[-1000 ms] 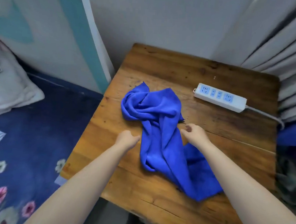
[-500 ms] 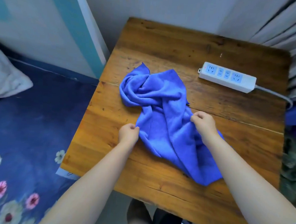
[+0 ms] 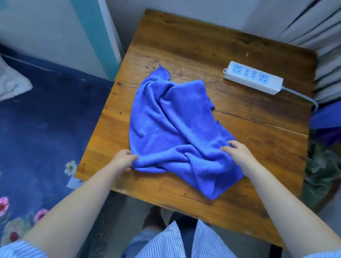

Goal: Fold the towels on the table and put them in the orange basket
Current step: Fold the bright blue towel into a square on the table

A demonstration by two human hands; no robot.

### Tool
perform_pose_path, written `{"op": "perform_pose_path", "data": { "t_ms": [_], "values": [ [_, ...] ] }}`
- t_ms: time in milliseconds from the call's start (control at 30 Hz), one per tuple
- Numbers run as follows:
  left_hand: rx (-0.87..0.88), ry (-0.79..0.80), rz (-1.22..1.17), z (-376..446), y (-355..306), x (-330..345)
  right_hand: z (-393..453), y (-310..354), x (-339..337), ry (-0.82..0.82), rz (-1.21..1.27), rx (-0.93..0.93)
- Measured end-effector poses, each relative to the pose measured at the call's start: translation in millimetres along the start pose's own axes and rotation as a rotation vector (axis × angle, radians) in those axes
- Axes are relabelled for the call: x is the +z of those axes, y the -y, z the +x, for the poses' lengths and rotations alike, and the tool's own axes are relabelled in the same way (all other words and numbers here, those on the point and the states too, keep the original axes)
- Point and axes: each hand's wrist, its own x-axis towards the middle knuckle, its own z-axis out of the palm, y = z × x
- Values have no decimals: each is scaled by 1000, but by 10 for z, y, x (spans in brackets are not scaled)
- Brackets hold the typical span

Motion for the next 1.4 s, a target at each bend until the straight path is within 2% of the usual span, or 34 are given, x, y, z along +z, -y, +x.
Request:
{"op": "perform_pose_path", "data": {
  "t_ms": [67,167,333,433,567,633,767,867,967,1033,1133,1267,1333,1400],
  "values": [
    [61,-70,-69,68,-34,41,93,49,40,-87,14,-44],
    [131,-157,5,106,-39,57,188,135,81,-147,-17,-19],
    [160,-69,-103,66,-153,-77,210,328,91,-25,-36,75],
    [176,-37,-206,-24,-352,-240,178,573,-29,-12,12,-23],
    [262,-70,-399,-265,-917,-533,-16,1178,-264,17,311,-227],
    [361,-79,-451,-439,-1307,-695,-123,1598,-364,1,470,-359],
    [636,-104,-440,-869,-2187,-1013,-382,2527,-575,-36,616,-582],
    [844,-164,-456,-1215,-2724,-1242,-659,3022,-758,-105,764,-672],
    [993,-248,-500,-1451,-3022,-1423,-886,3226,-912,-210,939,-731],
    [1062,-304,-538,-1552,-3104,-1526,-980,3206,-1000,-223,1010,-730],
    [1096,-409,-466,-1533,-3026,-1599,-1007,2975,-1041,-139,1006,-690],
    [988,-484,-215,-1170,-2627,-1555,-817,2403,-954,-57,893,-503],
    [870,-447,-43,-931,-2336,-1456,-623,2028,-829,-109,721,-375],
    [740,-384,158,-723,-2025,-1325,-434,1633,-652,-176,412,-195]
  ]
}}
